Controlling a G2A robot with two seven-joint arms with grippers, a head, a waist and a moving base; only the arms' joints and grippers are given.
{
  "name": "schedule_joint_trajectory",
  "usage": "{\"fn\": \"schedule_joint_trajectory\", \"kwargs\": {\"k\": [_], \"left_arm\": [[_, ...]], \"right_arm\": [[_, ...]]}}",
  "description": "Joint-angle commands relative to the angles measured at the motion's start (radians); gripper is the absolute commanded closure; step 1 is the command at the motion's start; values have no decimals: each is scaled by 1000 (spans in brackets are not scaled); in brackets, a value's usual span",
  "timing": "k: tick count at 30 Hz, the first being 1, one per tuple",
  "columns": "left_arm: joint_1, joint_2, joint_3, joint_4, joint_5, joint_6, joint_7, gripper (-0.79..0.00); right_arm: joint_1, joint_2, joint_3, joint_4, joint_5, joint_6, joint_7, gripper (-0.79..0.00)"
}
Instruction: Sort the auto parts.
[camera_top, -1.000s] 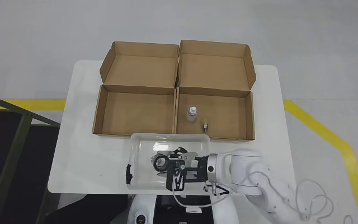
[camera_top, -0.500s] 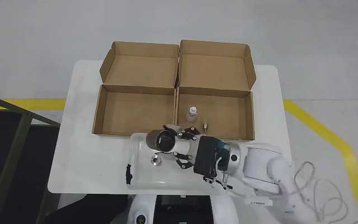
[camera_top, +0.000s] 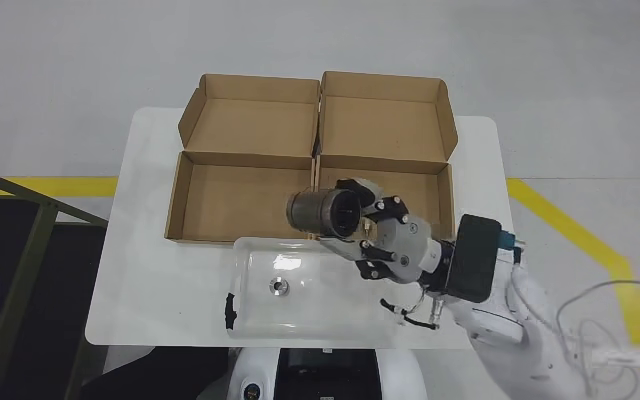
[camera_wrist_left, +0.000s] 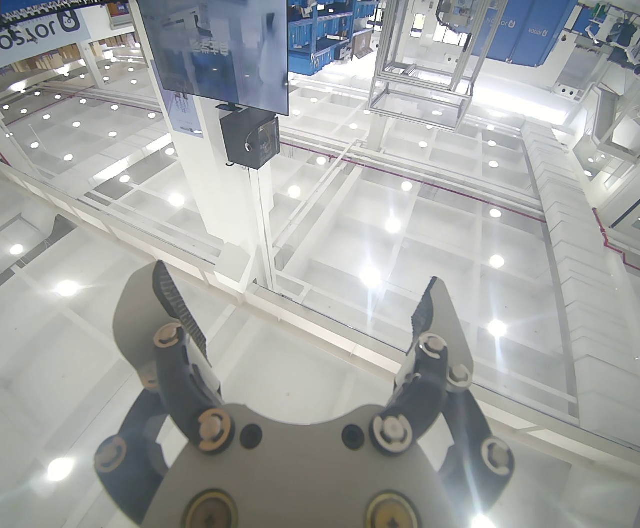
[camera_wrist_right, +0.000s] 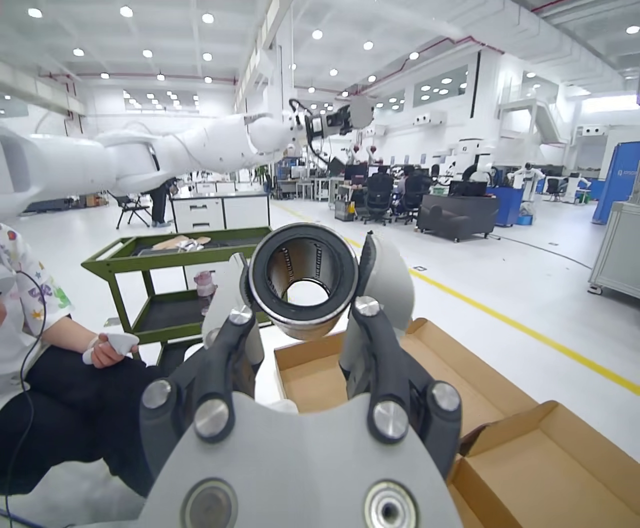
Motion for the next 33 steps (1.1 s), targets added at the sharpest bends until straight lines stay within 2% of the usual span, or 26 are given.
{"fn": "schedule_joint_trajectory", "kwargs": {"k": [1,6,15,24,33], "left_arm": [[0,0,0,0,0,0,0,-785],[0,0,0,0,0,0,0,-785],[0,0,0,0,0,0,0,-785],[0,0,0,0,0,0,0,-785],[0,0,0,0,0,0,0,-785]], "right_arm": [[-8,-1,7,2,18,-5,-20,0],[-13,-5,4,10,45,-12,-62,0],[-58,0,82,12,70,-59,-101,0],[-66,-1,83,21,35,-41,-39,0],[-22,-5,25,70,-46,-7,102,0]]}}
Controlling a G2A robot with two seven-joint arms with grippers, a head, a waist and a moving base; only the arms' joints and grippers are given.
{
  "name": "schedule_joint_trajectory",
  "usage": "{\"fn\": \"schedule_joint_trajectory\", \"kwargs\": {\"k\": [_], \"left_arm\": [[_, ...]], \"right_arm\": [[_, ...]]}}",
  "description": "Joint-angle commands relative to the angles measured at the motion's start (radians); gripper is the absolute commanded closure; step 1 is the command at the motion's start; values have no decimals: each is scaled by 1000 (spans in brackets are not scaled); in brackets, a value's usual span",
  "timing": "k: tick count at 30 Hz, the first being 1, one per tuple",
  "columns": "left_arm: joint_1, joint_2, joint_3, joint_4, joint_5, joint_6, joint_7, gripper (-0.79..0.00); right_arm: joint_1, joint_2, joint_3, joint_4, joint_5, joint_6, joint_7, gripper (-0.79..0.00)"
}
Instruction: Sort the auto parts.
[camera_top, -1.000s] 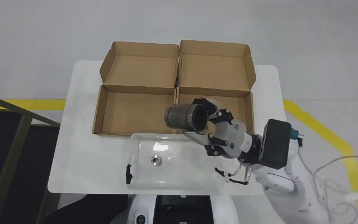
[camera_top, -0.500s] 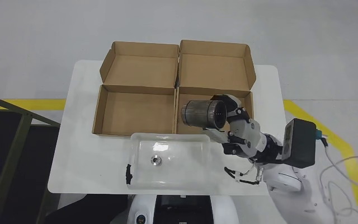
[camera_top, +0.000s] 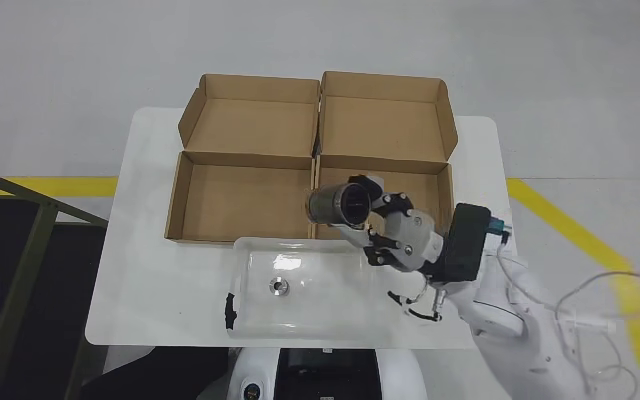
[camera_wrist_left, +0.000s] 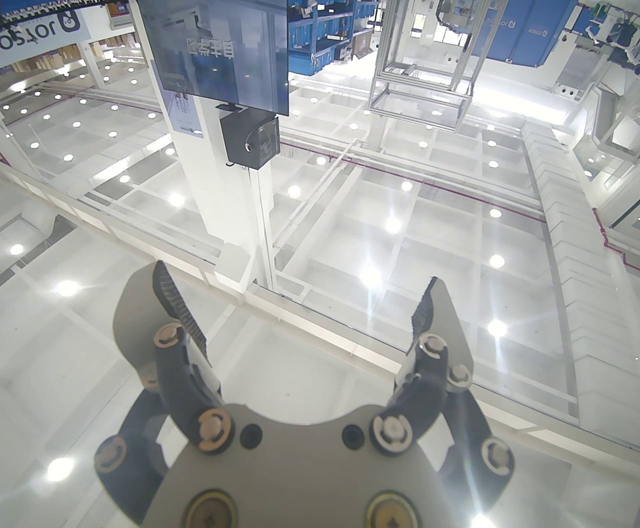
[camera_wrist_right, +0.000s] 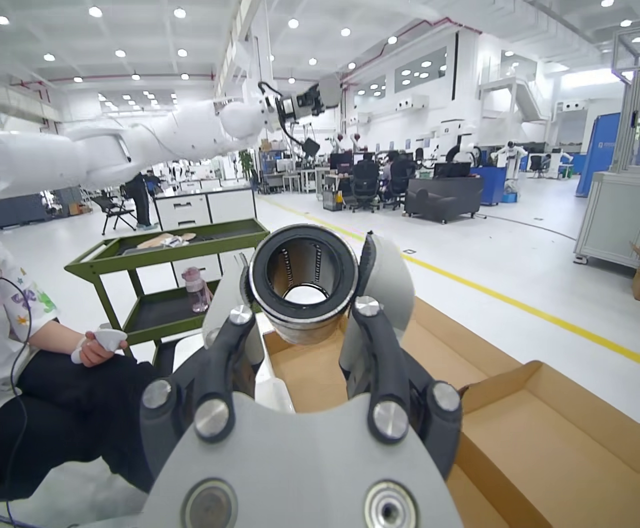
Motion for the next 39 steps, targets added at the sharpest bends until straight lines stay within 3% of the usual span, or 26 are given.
{"fn": "schedule_joint_trajectory", "kwargs": {"k": [1,21,39], "left_arm": [[0,0,0,0,0,0,0,-785],[0,0,0,0,0,0,0,-785],[0,0,0,0,0,0,0,-785]], "right_arm": [[11,0,-13,11,-22,4,38,0],[157,-32,-220,218,-264,133,265,0],[389,-112,-428,409,-282,215,349,0]]}}
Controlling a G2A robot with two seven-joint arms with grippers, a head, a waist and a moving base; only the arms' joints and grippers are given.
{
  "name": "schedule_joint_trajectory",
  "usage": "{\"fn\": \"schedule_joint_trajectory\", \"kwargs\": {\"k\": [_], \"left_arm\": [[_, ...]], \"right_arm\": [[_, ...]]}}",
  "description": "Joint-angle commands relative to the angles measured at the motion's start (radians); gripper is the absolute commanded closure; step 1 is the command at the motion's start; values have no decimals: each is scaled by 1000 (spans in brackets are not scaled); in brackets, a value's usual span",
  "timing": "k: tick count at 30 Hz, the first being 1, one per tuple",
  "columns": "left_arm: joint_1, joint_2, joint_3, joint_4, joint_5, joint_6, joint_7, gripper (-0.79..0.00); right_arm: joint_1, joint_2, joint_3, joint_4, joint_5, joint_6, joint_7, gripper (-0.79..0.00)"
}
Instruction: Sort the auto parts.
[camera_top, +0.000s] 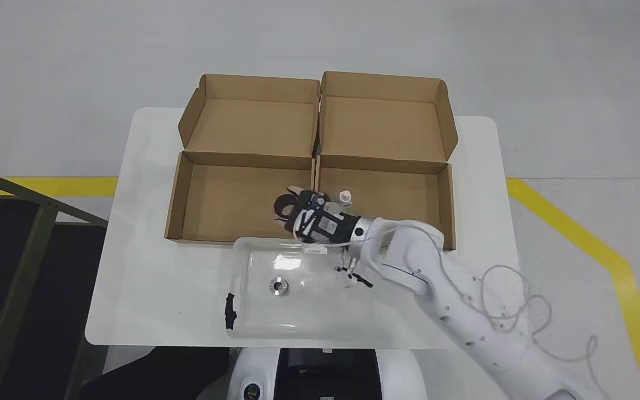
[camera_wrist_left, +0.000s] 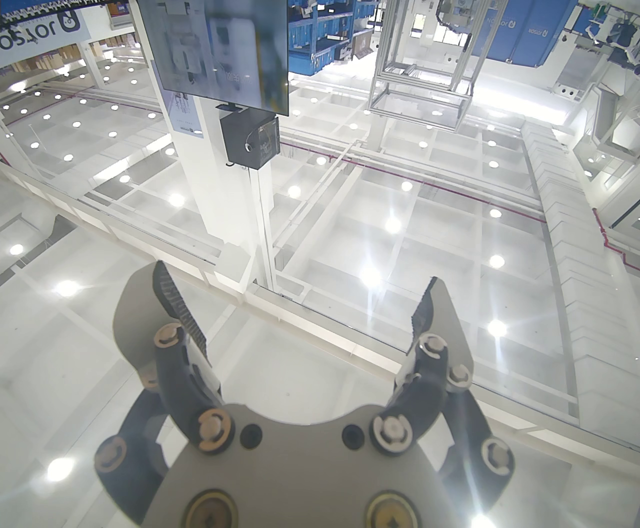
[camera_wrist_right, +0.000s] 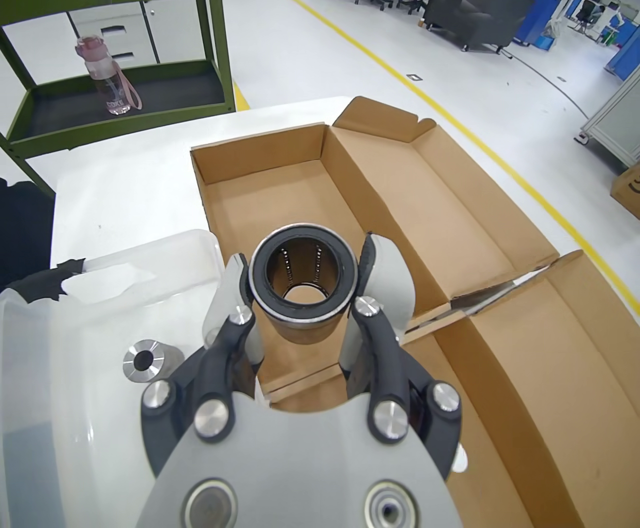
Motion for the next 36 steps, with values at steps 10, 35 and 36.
{"fn": "schedule_joint_trajectory", "kwargs": {"k": [10,35,36], "left_arm": [[0,0,0,0,0,0,0,-785],[0,0,0,0,0,0,0,-785],[0,0,0,0,0,0,0,-785]], "right_arm": [[126,-61,-99,150,29,47,34,0],[221,-149,-155,396,78,82,93,0],[223,-152,-157,401,79,83,93,-9]]}}
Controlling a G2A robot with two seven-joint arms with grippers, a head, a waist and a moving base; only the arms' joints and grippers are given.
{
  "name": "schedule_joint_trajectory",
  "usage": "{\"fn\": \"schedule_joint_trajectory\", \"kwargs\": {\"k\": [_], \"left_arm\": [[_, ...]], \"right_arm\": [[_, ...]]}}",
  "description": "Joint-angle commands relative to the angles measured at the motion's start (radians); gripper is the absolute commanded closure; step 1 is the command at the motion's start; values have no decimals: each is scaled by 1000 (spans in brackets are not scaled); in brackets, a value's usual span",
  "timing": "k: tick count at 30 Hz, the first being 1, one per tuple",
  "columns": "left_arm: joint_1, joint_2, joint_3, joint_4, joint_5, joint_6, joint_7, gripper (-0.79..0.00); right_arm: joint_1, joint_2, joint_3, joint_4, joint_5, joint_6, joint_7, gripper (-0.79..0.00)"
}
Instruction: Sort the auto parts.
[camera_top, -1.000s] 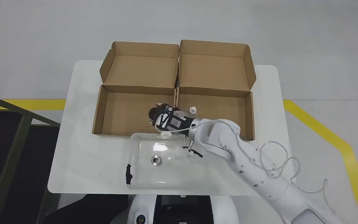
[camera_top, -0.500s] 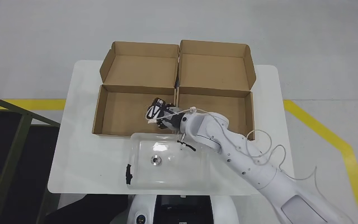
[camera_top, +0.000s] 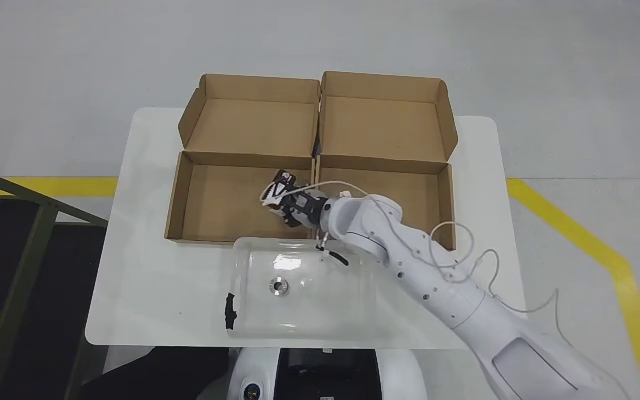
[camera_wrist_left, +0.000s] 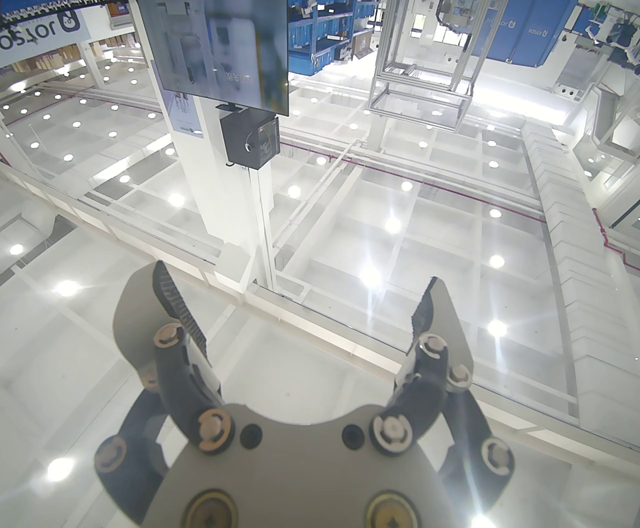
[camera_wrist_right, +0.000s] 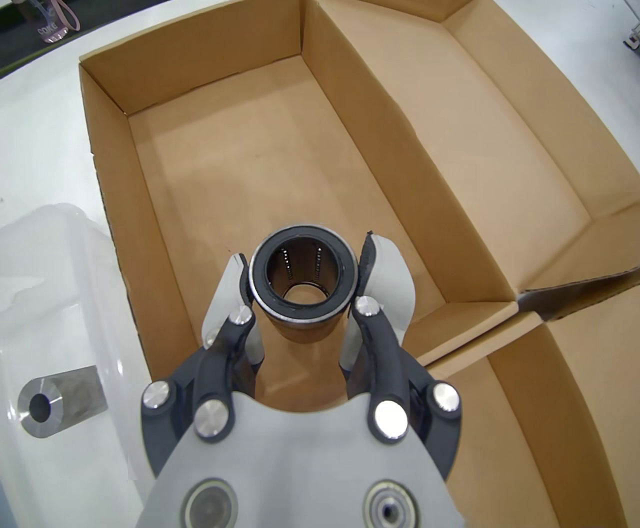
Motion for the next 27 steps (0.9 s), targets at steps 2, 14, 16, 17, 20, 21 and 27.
{"fn": "schedule_joint_trajectory", "kwargs": {"k": [2,14,16,17,20,21,27], "left_arm": [[0,0,0,0,0,0,0,-785],[0,0,0,0,0,0,0,-785],[0,0,0,0,0,0,0,-785],[0,0,0,0,0,0,0,-785],[0,0,0,0,0,0,0,-785],[0,0,0,0,0,0,0,-785],[0,0,0,0,0,0,0,-785]], "right_arm": [[6,-8,-4,14,-1,0,6,-25],[4,-25,5,27,-7,-5,53,-616],[0,-27,10,21,-3,-9,54,-711],[-5,-27,14,14,6,-15,50,-776],[-22,-24,29,-33,2,-22,37,-785],[-30,-22,35,-57,-5,-24,34,-785],[-88,-3,79,-249,-44,-59,45,-785]]}}
